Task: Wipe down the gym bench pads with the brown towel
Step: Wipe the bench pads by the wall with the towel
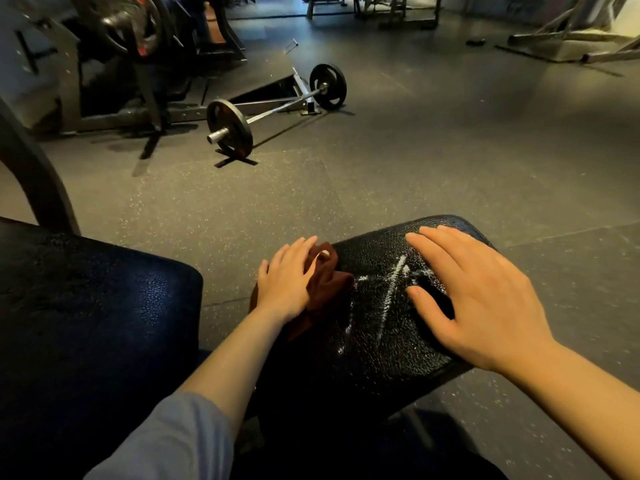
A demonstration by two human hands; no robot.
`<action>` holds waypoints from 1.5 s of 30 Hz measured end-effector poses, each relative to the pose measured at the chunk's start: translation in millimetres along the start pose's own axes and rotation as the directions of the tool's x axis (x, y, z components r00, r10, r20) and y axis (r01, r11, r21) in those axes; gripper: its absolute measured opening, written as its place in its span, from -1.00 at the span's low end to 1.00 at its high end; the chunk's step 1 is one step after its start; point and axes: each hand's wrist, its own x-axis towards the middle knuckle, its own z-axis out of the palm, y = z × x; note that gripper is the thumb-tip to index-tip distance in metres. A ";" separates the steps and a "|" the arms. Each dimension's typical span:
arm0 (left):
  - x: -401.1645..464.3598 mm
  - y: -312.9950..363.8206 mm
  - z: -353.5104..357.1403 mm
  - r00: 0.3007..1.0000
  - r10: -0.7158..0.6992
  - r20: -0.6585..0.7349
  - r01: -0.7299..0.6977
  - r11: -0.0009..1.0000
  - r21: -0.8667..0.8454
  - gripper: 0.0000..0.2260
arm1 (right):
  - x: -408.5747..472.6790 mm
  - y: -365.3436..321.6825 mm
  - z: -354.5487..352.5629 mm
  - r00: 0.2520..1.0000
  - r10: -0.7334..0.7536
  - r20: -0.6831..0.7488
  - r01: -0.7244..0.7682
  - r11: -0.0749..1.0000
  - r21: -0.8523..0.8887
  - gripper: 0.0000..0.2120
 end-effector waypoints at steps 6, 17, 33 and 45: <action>-49.4 11.9 -2.8 0.997 0.050 0.066 -0.053 0.998 0.044 -0.50 | 0.1 -0.5 -3.4 0.999 0.034 -0.039 -0.034 0.999 0.005 -0.44; -190.7 33.2 16.8 0.987 -0.125 0.099 0.132 0.988 -0.074 -0.24 | -4.6 -7.9 -5.9 0.991 0.081 -0.108 -0.078 0.996 0.036 -0.46; -0.4 39.4 12.7 0.998 0.017 0.054 -0.026 0.984 0.173 -0.46 | -3.2 0.2 1.8 0.976 0.103 -0.190 -0.081 0.989 0.120 -0.53; -157.0 41.7 12.9 0.974 0.182 0.137 -0.195 0.976 0.094 -0.16 | -2.7 -5.5 -4.9 0.977 0.174 -0.122 -0.171 0.985 0.034 -0.51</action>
